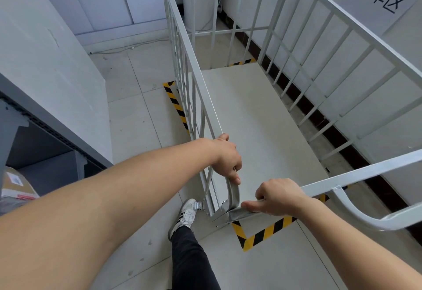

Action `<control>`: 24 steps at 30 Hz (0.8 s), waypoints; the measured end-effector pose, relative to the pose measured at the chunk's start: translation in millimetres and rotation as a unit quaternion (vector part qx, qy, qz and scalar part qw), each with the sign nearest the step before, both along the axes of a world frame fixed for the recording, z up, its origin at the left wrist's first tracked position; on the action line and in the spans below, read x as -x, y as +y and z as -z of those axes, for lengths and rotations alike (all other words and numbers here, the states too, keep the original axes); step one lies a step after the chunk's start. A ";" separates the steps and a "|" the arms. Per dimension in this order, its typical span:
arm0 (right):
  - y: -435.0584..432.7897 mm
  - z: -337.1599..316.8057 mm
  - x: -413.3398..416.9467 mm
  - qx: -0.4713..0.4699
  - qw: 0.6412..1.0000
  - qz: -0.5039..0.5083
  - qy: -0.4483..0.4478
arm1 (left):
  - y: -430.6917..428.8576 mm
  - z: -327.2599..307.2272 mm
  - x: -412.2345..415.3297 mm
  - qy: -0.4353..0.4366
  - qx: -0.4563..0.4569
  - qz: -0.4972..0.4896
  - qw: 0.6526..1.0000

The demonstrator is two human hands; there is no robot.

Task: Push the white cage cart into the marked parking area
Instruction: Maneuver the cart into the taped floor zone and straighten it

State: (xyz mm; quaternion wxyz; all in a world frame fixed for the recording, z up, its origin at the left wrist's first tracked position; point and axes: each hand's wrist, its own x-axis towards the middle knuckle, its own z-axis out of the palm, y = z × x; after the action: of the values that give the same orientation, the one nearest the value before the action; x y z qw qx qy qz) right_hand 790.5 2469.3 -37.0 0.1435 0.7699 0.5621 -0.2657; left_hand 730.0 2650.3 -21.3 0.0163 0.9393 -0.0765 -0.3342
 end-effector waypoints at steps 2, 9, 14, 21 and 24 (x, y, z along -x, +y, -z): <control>0.8 -0.1 -0.9 0.006 1.000 0.003 -0.004 | 0.5 -0.8 0.0 0.001 0.001 -0.001 1.000; 2.4 0.5 -1.8 0.010 1.000 0.007 -0.003 | 1.8 -1.0 0.2 0.000 0.001 -0.006 1.000; -0.3 0.6 -0.8 0.011 1.000 0.007 -0.005 | -1.1 -0.8 0.2 0.004 0.001 -0.010 1.000; -0.4 1.1 -0.7 -0.001 1.000 0.015 -0.005 | -1.7 -1.4 1.1 0.009 -0.004 -0.013 1.000; 0.0 -0.1 -0.2 -0.002 1.000 0.011 -0.005 | -1.7 -1.4 2.7 0.003 -0.004 -0.012 1.000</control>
State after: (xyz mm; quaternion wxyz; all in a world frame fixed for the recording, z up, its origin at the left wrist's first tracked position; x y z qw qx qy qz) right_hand 790.7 2469.3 -36.9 0.1423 0.7779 0.5531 -0.2621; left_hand 727.3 2648.6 -19.9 0.0166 0.9392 -0.0636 -0.3370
